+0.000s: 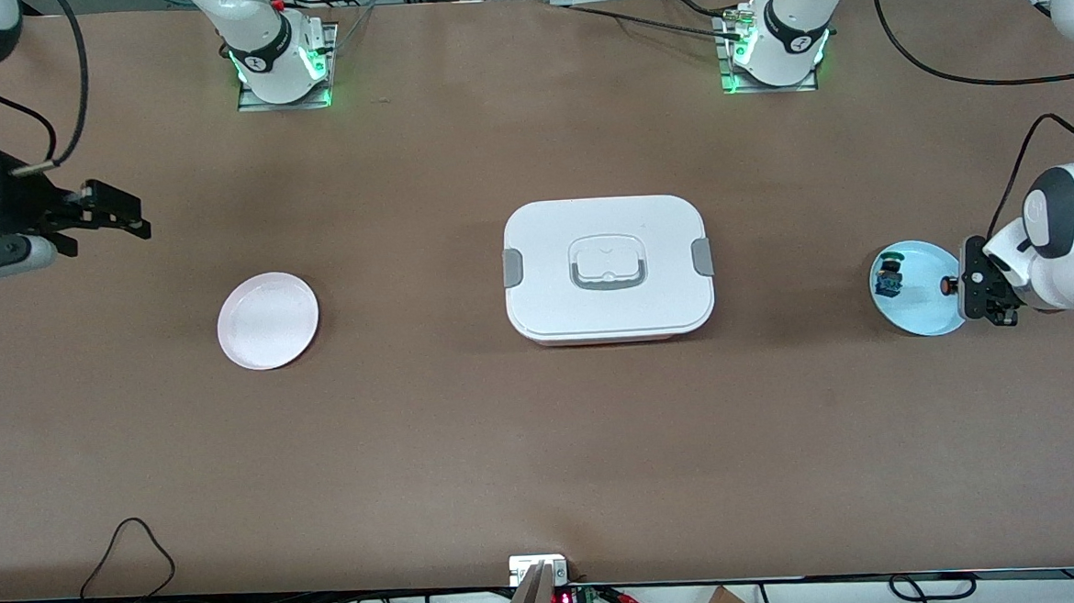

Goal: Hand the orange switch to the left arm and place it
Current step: 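Lower the orange switch onto the blue plate with the left gripper, then open the left gripper and lift away from the blue plate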

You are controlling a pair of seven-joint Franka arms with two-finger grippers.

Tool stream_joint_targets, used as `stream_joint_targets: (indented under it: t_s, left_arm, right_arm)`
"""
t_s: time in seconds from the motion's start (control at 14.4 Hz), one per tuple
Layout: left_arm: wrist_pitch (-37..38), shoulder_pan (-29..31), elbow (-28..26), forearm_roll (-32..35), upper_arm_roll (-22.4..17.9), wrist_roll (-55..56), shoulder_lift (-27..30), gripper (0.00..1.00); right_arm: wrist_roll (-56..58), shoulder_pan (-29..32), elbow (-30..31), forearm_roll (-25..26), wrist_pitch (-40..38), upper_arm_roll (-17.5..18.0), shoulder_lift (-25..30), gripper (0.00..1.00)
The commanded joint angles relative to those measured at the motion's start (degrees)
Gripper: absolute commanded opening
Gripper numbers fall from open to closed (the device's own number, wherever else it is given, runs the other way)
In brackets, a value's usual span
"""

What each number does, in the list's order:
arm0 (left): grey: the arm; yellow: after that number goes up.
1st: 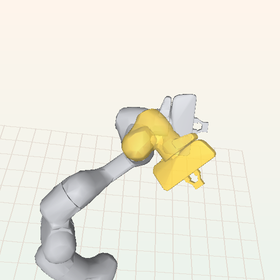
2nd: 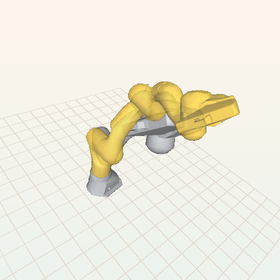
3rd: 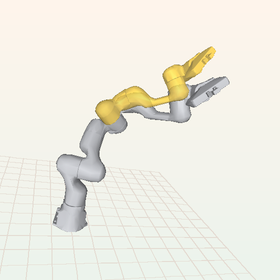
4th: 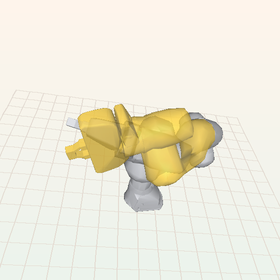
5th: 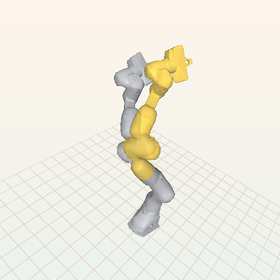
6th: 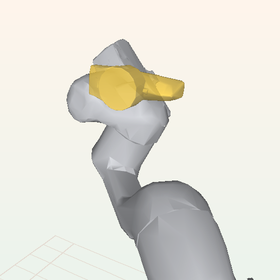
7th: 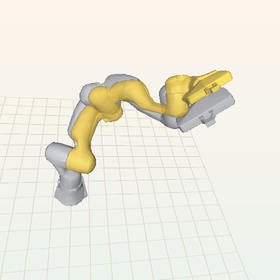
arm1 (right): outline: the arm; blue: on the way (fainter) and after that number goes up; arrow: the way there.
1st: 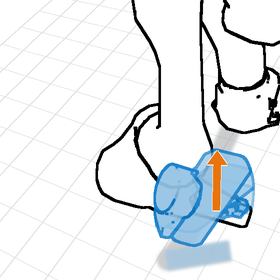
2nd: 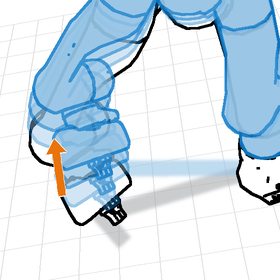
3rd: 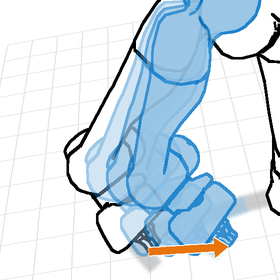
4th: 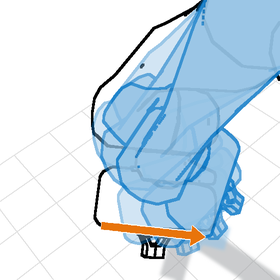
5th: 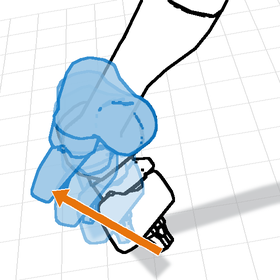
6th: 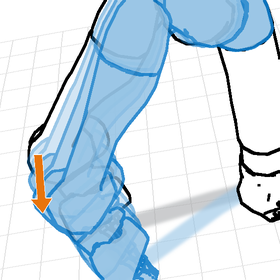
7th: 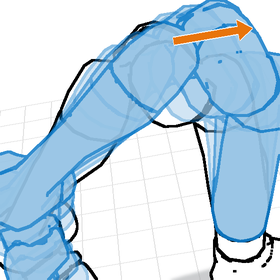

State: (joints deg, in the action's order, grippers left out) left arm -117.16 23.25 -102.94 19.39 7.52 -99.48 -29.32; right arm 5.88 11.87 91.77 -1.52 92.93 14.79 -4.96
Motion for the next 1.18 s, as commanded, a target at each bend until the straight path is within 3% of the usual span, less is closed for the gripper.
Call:
stream_joint_targets:
  t_s: [0.0, 0.42, 0.69, 0.9, 0.97, 1.04, 1.11]
  left_arm:
    - [-2.97, 1.36, -3.92, 1.17, 1.18, -1.42, 1.55, 0.13]
    - [-12.46, 3.12, -8.94, 1.17, 1.98, -1.42, 2.17, 0.13]
    - [-17.47, 4.53, -11.66, 1.17, 1.98, -1.42, 2.17, 0.17]
    - [-18.19, 5.05, -13.07, 0.91, 2.24, -1.33, 2.17, 0.22]
    - [-18.19, 5.40, -13.16, 0.91, 2.41, -1.24, 2.34, 0.36]
    - [-18.02, 5.58, -13.16, 0.91, 2.50, -1.33, 2.52, 0.64]
    - [-17.93, 5.58, -13.07, 0.91, 2.59, -1.59, 2.43, 1.00]
  right_arm:
    - [-1.58, -0.27, 1.39, 1.34, 1.72, -0.20, 0.74, 1.00]
    - [-1.92, -2.28, 1.21, 0.73, 1.73, -1.34, 2.32, 1.00]
    - [-2.19, -12.56, 2.70, 0.81, 2.34, -12.31, 2.15, 1.00]
    - [-2.19, -12.13, 2.97, 0.73, 2.34, -12.68, 1.89, 1.00]
    - [-2.19, -12.13, 2.88, 0.73, 2.52, -12.68, 1.80, 1.00]
    - [-2.19, -12.31, 2.88, 0.73, 2.78, -12.68, 1.80, 1.00]
    - [-2.10, -12.31, 2.97, 0.81, 2.87, -12.68, 1.80, 1.00]
